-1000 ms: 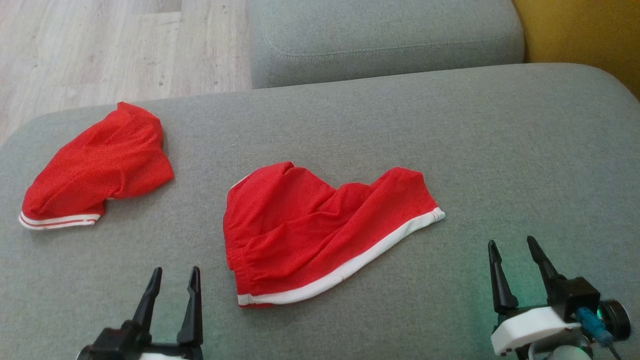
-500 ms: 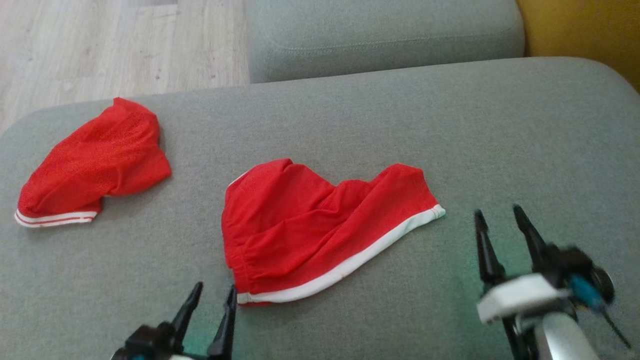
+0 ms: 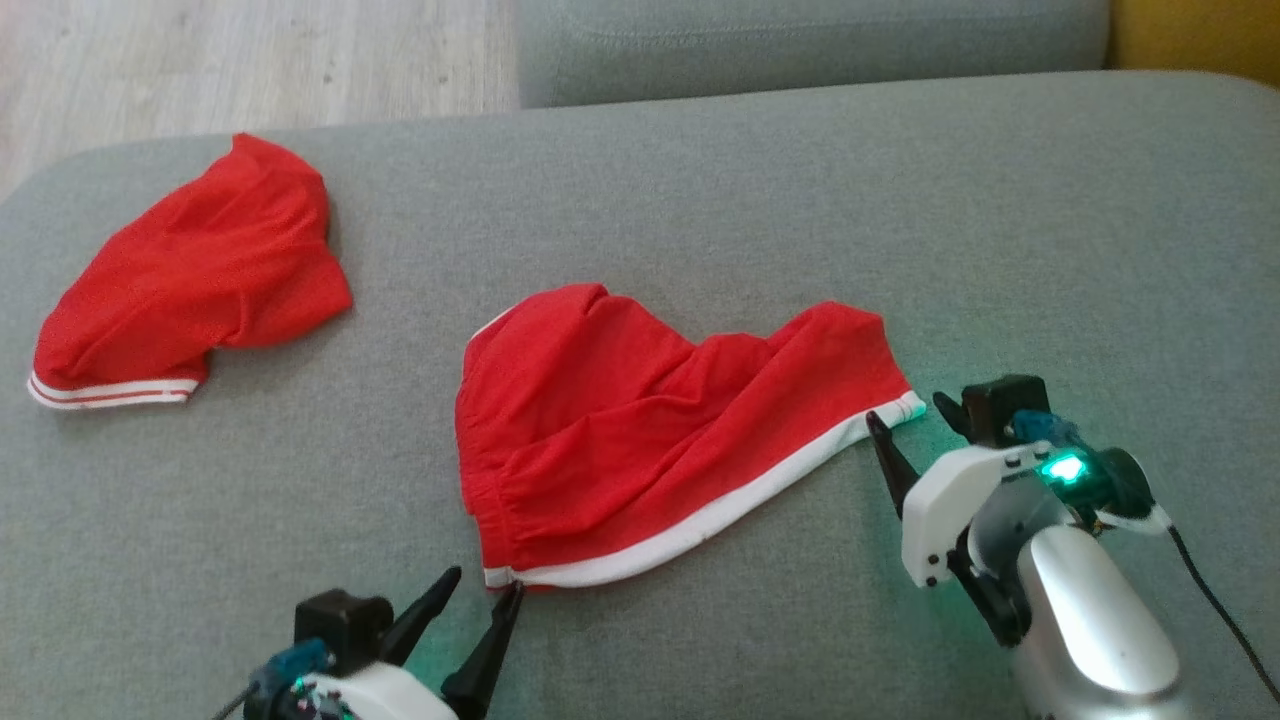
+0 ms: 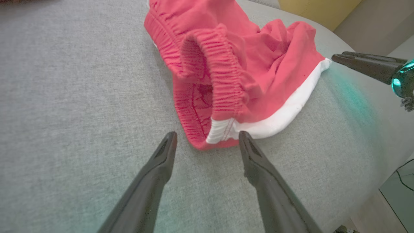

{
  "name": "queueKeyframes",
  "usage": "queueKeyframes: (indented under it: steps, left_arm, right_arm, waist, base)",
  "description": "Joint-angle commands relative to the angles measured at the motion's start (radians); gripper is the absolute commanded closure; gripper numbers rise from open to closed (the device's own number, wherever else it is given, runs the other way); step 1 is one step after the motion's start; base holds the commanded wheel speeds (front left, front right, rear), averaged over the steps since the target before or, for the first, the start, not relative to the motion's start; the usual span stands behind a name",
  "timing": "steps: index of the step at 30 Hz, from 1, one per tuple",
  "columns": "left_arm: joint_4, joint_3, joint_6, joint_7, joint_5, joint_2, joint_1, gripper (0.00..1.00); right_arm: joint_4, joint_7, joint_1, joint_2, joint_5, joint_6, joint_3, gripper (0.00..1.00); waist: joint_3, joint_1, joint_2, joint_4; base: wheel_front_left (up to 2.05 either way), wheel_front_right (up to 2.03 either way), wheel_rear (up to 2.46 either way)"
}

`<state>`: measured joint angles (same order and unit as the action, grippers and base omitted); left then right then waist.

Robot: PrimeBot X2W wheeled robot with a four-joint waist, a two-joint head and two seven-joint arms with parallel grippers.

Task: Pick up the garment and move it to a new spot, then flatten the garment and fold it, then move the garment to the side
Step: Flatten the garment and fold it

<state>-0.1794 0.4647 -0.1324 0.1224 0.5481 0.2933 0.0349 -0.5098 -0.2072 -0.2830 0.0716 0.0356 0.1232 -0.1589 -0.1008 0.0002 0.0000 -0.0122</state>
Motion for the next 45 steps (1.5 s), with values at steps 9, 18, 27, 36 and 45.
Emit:
queueKeyframes:
  steps: [9,18,27,36,45]
  left_arm:
    - [0.033,0.025,0.002,0.002,0.045,0.051,-0.098,0.0]
    - [-0.001,0.061,0.002,-0.025,0.072,0.062,-0.126,0.0]
    - [-0.021,0.082,0.002,-0.047,0.089,0.069,-0.143,0.0]
    - [-0.022,0.121,0.002,-0.051,0.103,0.077,-0.174,0.45]
    - [0.092,0.151,0.002,-0.032,0.163,0.12,-0.157,1.0]
  right_arm:
    - [-0.067,0.006,-0.113,-0.012,-0.03,0.008,0.004,0.0]
    - [-0.14,0.015,-0.14,-0.019,-0.029,0.008,-0.013,0.0]
    - [-0.171,0.02,-0.157,-0.021,-0.004,0.008,-0.05,0.0]
    - [-0.196,0.01,-0.17,-0.021,0.03,0.008,-0.089,0.93]
    - [-0.048,0.002,-0.121,-0.016,0.228,0.008,-0.056,1.0]
  waist:
    - [-0.045,-0.0002,0.0,-0.006]
    - [-0.056,-0.0002,0.0,-0.008]
    - [-0.061,-0.0002,0.0,-0.007]
    - [-0.07,-0.0002,0.0,0.0]
    - [-0.044,-0.0002,0.0,0.001]
  base:
    - [0.0,0.0,0.0]
    - [0.0,0.0,0.0]
    - [0.0,0.0,0.0]
    - [0.0,0.0,0.0]
    - [0.0,0.0,0.0]
